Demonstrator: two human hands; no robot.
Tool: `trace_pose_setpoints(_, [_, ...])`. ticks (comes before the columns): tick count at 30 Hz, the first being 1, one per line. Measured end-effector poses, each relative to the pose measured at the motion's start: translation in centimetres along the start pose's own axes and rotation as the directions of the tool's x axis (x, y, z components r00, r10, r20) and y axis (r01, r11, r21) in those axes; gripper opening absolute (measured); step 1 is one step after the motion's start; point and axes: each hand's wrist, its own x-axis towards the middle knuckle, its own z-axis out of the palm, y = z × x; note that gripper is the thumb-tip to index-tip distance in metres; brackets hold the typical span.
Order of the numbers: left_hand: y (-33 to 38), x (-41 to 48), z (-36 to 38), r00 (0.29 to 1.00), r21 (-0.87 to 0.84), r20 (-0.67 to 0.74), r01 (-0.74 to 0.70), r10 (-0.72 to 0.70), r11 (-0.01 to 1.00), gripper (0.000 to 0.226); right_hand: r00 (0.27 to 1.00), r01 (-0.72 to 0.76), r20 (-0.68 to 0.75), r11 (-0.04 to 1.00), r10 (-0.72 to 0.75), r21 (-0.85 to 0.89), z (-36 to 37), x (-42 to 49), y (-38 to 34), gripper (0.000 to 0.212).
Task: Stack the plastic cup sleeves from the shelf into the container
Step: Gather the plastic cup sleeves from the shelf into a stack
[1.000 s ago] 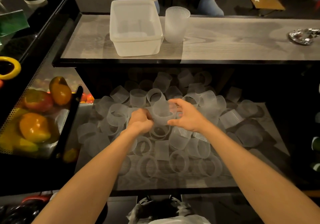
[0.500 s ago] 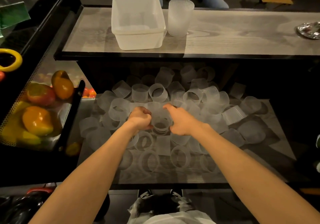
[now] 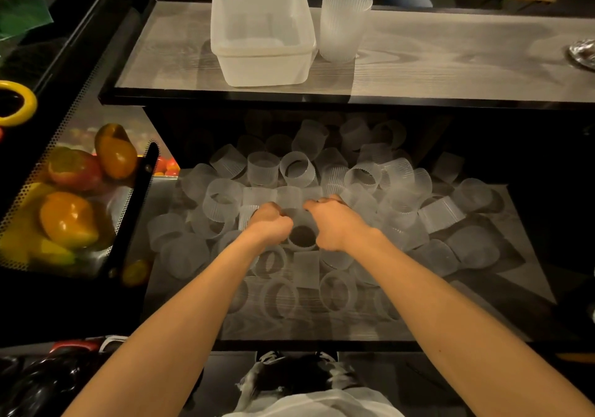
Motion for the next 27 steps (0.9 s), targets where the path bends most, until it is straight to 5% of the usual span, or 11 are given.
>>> trace_pose_setpoints(7, [-0.9, -0.6, 1.8, 0.942, 0.25, 0.225, -0.302, 0.248, 0.92, 0.026, 0.993, -0.114, -0.014, 0.983, 0.117, 0.144, 0.4, -1.1, -1.1, 0.006])
trace_pose_setpoints(12, [-1.7, -1.3, 2.7, 0.92, 0.379, 0.252, -0.379, 0.3, 0.845, 0.044, 0.956, -0.275, 0.198, 0.898, 0.218, 0.342, 2.3, -2.5, -1.4, 0.01])
trace_pose_setpoints(16, [-2.4, -1.6, 3.0, 0.924, 0.433, 0.234, -0.377, 0.302, 0.818, 0.038, 0.9, -0.414, 0.353, 0.756, 0.257, 0.507, 5.8, -4.7, -0.9, 0.021])
trace_pose_setpoints(22, [-3.2, -2.4, 3.6, 0.927, 0.416, 0.23, -0.368, 0.296, 0.831, 0.033, 0.885, -0.465, 0.35, 0.587, 0.307, 0.663, 8.6, -7.1, -0.9, 0.02])
trace_pose_setpoints(27, [-3.4, -2.9, 3.9, 0.932, 0.389, 0.21, -0.357, 0.295, 0.849, 0.035, 0.911, -0.409, 0.27, 0.592, 0.313, 0.694, 8.6, -7.9, -1.6, 0.024])
